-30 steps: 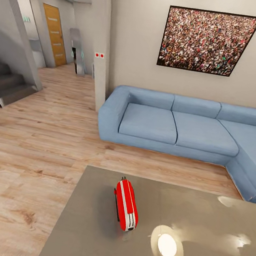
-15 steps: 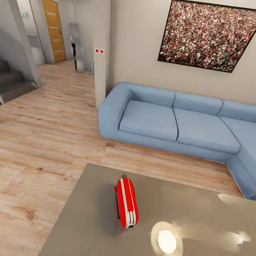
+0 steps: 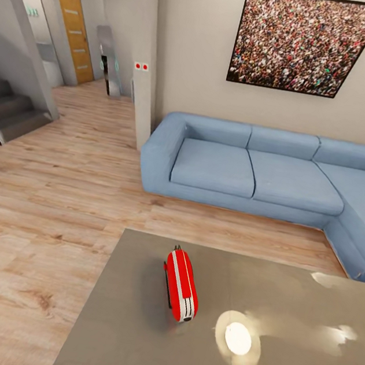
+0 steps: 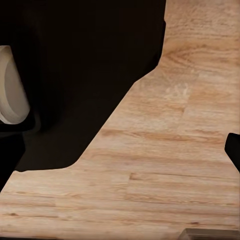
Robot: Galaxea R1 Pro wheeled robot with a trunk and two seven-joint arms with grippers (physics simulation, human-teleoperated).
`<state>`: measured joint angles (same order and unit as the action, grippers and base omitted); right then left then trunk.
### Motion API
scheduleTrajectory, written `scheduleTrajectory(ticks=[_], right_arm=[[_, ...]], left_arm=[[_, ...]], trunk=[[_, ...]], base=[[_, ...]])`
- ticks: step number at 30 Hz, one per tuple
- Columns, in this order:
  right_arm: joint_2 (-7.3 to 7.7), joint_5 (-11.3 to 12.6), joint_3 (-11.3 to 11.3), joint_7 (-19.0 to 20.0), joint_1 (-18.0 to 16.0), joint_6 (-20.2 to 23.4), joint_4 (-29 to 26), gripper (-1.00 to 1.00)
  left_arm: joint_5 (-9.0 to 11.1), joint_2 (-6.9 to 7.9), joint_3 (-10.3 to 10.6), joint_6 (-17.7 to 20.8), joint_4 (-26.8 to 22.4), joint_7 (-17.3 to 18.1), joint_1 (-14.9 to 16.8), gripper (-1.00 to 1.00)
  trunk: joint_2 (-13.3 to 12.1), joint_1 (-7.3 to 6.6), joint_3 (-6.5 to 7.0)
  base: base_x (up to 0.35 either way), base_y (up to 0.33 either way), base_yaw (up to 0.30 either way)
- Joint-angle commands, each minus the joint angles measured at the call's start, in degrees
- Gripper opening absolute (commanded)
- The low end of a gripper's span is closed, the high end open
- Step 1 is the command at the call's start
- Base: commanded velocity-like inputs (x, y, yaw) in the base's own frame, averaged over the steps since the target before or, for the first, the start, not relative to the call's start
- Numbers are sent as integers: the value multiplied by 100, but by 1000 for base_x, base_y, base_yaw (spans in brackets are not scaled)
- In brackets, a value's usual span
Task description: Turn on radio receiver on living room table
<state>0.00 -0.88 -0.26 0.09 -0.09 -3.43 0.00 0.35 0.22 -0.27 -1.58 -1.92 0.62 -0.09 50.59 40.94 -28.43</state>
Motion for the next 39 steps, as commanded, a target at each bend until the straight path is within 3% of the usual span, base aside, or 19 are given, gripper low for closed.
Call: scheduleTrajectory(ticks=[1, 39], right_arm=[[0, 0, 0, 0, 0, 0, 0, 100], [0, 0, 0, 0, 0, 0, 0, 100]], left_arm=[[0, -1, 0, 0, 0, 0, 0, 100], [0, -5, -4, 0, -1, 1, 0, 100]], trunk=[[0, 0, -10], [0, 0, -360]], base=[[0, 0, 0], [0, 0, 0]])
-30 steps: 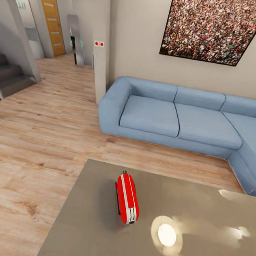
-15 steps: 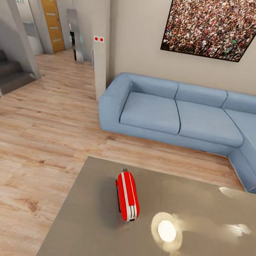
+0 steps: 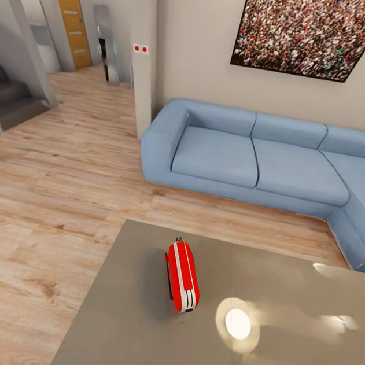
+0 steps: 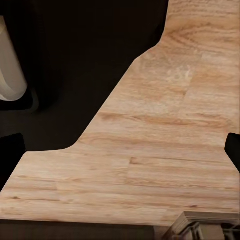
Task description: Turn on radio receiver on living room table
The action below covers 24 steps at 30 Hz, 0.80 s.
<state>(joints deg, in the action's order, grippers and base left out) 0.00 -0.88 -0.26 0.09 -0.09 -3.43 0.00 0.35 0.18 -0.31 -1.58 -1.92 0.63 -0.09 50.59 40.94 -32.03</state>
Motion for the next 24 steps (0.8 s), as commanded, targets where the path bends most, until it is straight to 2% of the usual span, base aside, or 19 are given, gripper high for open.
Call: scheduleTrajectory(ticks=[1, 24], right_arm=[[0, 0, 0, 0, 0, 0, 0, 100], [0, 0, 0, 0, 0, 0, 0, 100]], left_arm=[[0, 0, -1, 0, 0, 0, 0, 100], [0, 0, -1, -6, -1, 0, 0, 100]], trunk=[[0, 0, -10], [0, 0, -221]], base=[[0, 0, 0], [0, 0, 0]])
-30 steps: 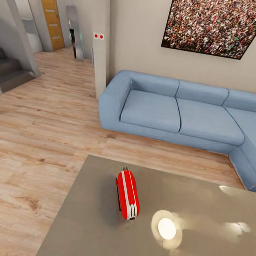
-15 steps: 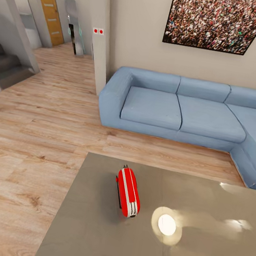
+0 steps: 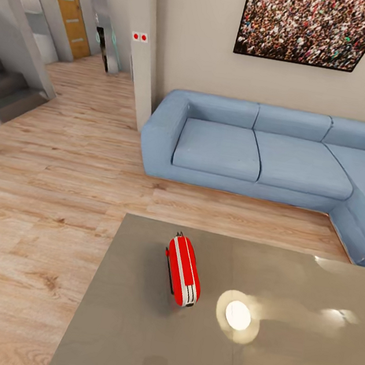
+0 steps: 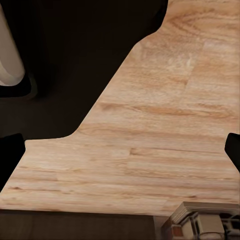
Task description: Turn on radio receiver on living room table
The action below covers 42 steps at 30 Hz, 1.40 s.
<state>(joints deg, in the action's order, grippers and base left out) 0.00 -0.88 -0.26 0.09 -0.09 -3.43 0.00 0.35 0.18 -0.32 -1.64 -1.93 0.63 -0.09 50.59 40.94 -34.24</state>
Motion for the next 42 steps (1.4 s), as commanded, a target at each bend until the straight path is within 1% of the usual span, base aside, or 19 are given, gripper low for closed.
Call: scheduleTrajectory(ticks=[1, 23, 42], right_arm=[[0, 0, 0, 0, 0, 0, 0, 100], [0, 0, 0, 3, 0, 0, 0, 100], [1, 0, 6, 10, 0, -9, 0, 100]], left_arm=[[0, 0, 1, 1, 0, 0, 0, 100], [0, 0, 1, 0, 0, -1, 0, 100], [0, -5, 9, -2, 0, 1, 0, 100]], trunk=[[0, 0, -10], [0, 0, -209], [0, 0, -223]], base=[[0, 0, 0], [0, 0, 0], [0, 0, 0]])
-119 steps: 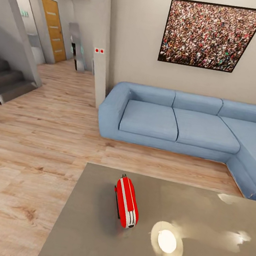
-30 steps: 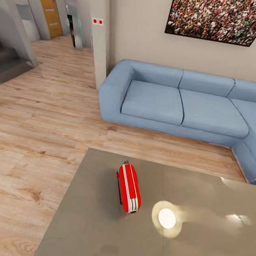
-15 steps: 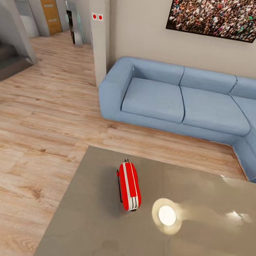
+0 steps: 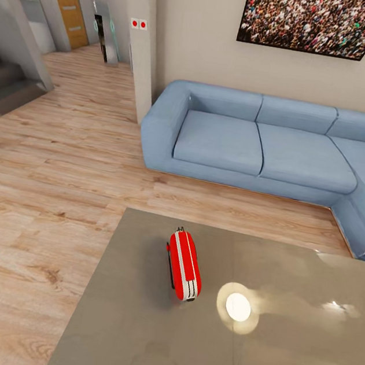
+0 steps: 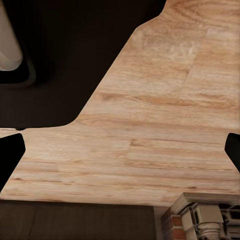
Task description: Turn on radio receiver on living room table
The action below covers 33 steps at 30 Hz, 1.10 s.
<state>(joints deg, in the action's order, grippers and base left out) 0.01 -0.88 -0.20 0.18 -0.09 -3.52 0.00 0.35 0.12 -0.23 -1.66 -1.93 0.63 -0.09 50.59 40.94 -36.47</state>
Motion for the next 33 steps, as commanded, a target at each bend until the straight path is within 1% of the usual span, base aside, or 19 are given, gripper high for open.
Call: scheduleTrajectory(ticks=[1, 8, 15, 18, 20, 21, 22, 23, 24, 25, 27, 29, 31, 32, 33], right_arm=[[0, 0, -1, 0, 0, 0, 0, 100], [1, 3, 0, -13, 0, -11, 0, 100], [10, 8, 1, -17, 0, -113, -2, 100], [60, 10, 32, -4, 0, -128, -85, 100], [118, 12, 46, 9, 0, -93, -382, 100], [172, 19, 46, 15, 0, -39, -704, 100], [197, 22, 45, 17, 0, 9, -888, 100], [243, 27, 45, 20, 0, 169, -1279, 100], [351, 36, 57, 23, 0, 782, -2158, 100], [413, 35, 63, 24, 0, 1165, -2640, 100], [462, 35, 70, 20, 0, 1549, -3125, 100], [515, 35, 77, -4, 0, 2208, -4018, 100], [529, 32, 80, -25, 0, 2449, -4399, 100], [539, 30, 81, -59, 0, 2622, -4728, 100], [544, 28, 83, -81, 0, 2687, -4874, 100]], left_arm=[[0, -1, 1, 0, 0, 0, 0, 100], [-15, -18, 20, 0, -8, -12, 0, 100], [-69, -13, 59, 9, -35, -11, 0, 100], [-67, 10, 69, 9, -212, 7, 0, 100], [-52, 37, 68, 8, -469, 22, 0, 100], [-51, 54, 67, 25, -679, 29, 0, 100], [-57, 58, 67, 39, -791, 32, 0, 100], [-65, 65, 67, 68, -1029, 36, 0, 100], [-75, 78, 67, 192, -1581, 39, 0, 100], [-76, 83, 70, 329, -1886, 40, 0, 100], [-77, 87, 72, 506, -2207, 41, 0, 100], [-75, 96, 74, 909, -2882, 47, 0, 100], [-73, 98, 74, 1082, -3219, 48, 0, 100], [-69, 99, 75, 1222, -3540, 49, 0, 100], [-68, 100, 75, 1279, -3691, 51, 0, 100]], trunk=[[0, 0, 0], [0, 0, 0], [0, 0, 0], [0, 0, 0], [0, 0, 0], [0, 0, 0], [0, 0, 0], [0, 0, 0], [0, 0, 0], [0, 0, 0], [0, 0, 0], [0, 0, 0], [0, 0, 0], [0, 0, 0], [0, 0, 0]], base=[[0, 0, 0], [0, 0, 0], [0, 0, 0], [0, 0, 0], [0, 0, 0], [0, 0, 0], [0, 0, 0], [0, 0, 0], [0, 0, 0], [0, 0, 0], [0, 0, 0], [0, 0, 0], [0, 0, 0], [0, 0, 0], [0, 0, 0]])
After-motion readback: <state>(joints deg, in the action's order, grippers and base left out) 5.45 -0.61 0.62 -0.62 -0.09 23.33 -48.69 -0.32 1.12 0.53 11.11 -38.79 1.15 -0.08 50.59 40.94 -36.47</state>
